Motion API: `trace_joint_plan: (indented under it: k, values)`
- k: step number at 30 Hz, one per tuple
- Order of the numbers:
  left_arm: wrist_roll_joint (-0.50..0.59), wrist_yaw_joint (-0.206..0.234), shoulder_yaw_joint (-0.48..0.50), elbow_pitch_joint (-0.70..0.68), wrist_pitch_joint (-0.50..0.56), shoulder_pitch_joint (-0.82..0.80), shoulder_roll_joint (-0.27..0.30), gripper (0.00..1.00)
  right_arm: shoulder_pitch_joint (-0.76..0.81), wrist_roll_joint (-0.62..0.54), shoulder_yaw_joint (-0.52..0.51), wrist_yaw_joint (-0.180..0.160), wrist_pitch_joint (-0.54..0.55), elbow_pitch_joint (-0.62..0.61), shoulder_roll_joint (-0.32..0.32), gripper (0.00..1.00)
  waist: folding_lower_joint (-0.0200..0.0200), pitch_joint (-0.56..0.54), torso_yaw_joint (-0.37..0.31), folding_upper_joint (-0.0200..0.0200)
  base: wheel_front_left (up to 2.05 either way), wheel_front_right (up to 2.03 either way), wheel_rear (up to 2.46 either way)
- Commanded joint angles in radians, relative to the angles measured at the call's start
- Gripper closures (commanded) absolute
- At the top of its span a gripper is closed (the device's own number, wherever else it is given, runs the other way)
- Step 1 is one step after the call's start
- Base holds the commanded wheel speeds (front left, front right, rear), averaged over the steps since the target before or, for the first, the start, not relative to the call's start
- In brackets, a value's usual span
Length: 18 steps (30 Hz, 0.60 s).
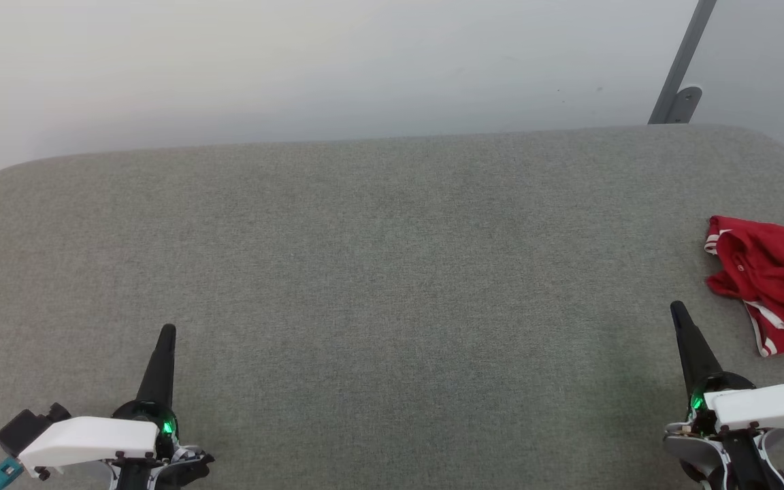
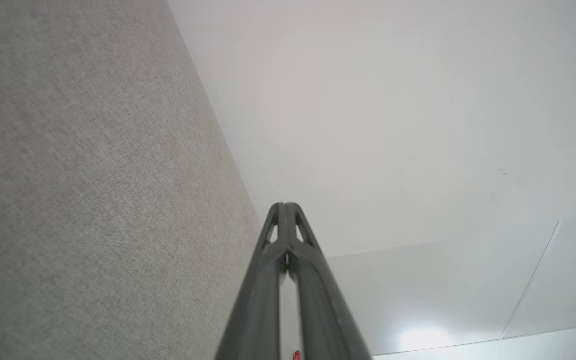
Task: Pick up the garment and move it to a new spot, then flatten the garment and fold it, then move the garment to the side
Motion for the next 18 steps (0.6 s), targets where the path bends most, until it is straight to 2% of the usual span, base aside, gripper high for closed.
trace_joint_plan:
  k: [1,18]
  values:
    - [-0.021,0.0,0.005,-0.001,0.006,-0.023,-0.001,1.0,-0.018,0.02,-0.003,0.0,0.005,0.0,0.003,1.0,0.0,-0.001,0.0,-0.0001,0.0,0.0,0.0]
    - [-0.127,0.0,0.018,0.018,0.04,-0.043,-0.012,1.0,-0.028,0.13,-0.005,0.0,0.024,0.018,0.012,1.0,0.0,-0.01,-0.004,-0.0001,0.0,0.0,0.0]
